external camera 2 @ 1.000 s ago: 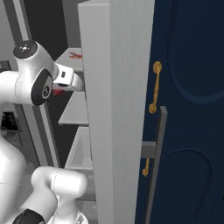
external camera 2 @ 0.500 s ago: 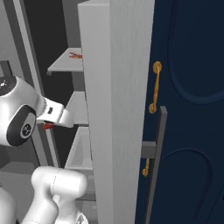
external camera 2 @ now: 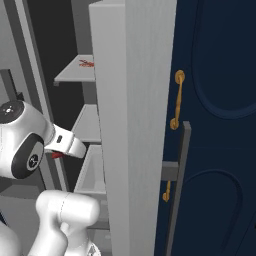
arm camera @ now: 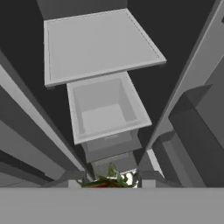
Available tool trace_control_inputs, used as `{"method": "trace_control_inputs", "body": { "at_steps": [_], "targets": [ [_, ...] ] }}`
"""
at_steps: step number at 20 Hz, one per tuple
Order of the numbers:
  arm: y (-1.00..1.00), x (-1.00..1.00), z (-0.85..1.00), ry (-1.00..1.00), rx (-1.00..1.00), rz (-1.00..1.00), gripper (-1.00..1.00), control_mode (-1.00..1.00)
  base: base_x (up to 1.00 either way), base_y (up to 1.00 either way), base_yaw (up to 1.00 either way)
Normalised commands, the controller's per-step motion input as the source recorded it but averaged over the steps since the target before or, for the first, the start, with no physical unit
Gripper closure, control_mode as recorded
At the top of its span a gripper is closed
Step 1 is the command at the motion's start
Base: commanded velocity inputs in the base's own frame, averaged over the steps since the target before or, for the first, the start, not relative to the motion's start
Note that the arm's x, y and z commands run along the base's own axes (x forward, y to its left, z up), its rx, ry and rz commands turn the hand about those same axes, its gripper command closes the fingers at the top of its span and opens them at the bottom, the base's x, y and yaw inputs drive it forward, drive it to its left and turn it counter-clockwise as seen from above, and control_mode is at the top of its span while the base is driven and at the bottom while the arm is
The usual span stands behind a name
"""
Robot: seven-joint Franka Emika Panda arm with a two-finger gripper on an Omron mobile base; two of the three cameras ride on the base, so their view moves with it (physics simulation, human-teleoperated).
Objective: Take the strawberry from the fridge and place it on top of the pancake, located on the dining counter.
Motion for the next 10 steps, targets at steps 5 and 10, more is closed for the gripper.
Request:
{"method": "trace_control_inputs", "body": {
  "at_steps": [5, 10],
  "targets": [
    [0.00, 0.00, 0.00, 0.00, 0.00, 0.00, 1.00, -1.00, 0.00, 0.00, 0.00],
    [0.00, -0.14, 0.00, 0.00, 0.00, 0.00, 1.00, 1.00, -0.17, 0.00, 0.00]
  ]
}}
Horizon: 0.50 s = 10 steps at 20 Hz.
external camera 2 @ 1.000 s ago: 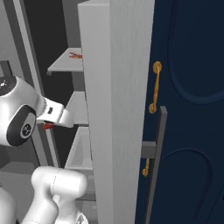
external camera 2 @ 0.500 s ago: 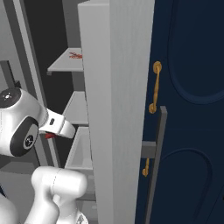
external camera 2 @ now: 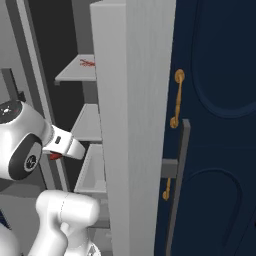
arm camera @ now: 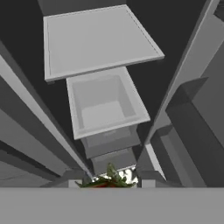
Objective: Take the strawberry from the fridge and place it on top of the pancake, located on the dining counter.
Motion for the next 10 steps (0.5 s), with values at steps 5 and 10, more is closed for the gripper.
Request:
{"method": "trace_control_inputs", "body": {
  "at_steps": [5, 10],
  "targets": [
    [0.00, 0.00, 0.00, 0.00, 0.00, 0.00, 1.00, 1.00, -1.00, 0.07, -0.01],
    [0.00, 0.00, 0.00, 0.00, 0.00, 0.00, 1.00, 1.00, -1.00, 0.03, -0.33]
  ]
}}
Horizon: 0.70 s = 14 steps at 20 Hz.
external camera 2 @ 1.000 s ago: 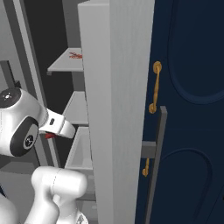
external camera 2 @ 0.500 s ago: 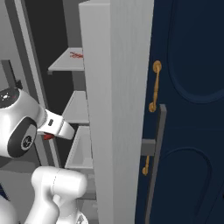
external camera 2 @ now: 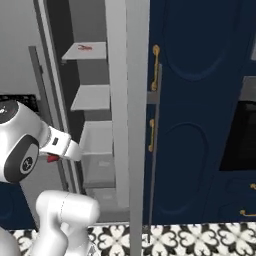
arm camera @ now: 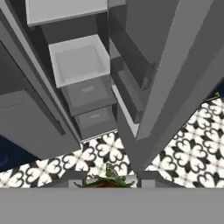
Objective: Take the strawberry from the fridge and place it on top of the pancake, located on the dining counter.
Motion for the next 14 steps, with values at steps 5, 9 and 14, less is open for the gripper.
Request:
{"method": "trace_control_inputs", "body": {
  "at_steps": [5, 9, 14],
  "targets": [
    [0.00, 0.00, 0.00, 0.00, 0.00, 0.00, 1.00, 1.00, -0.97, -0.06, -0.59],
    [0.00, 0.00, 0.00, 0.00, 0.00, 0.00, 1.00, 1.00, -0.68, -0.35, -0.67],
    [0.00, 0.00, 0.00, 0.00, 0.00, 0.00, 1.00, 1.00, -0.54, -0.49, -0.67]
  ]
}}
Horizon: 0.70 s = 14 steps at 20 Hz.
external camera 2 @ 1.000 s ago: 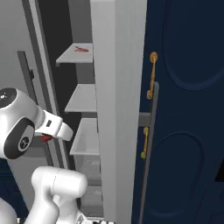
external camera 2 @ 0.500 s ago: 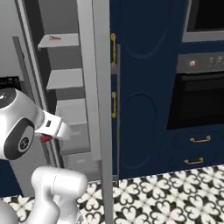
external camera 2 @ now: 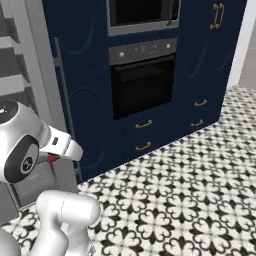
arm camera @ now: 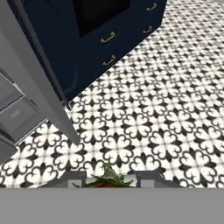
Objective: Take the strawberry from the fridge and place it on top of the pancake, located on the dining counter.
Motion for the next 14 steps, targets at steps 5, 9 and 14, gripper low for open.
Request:
{"method": "trace_control_inputs", "body": {
  "at_steps": [5, 9, 14],
  "targets": [
    [0.00, 0.00, 0.00, 0.00, 0.00, 0.00, 1.00, 1.00, -0.07, -0.89, -0.68],
    [0.00, 0.00, 0.00, 0.00, 0.00, 0.00, 1.00, 1.00, 0.03, -1.00, -0.64],
    [0.00, 0.00, 0.00, 0.00, 0.00, 0.00, 1.00, 1.00, 0.20, -1.00, -0.52]
  ]
}}
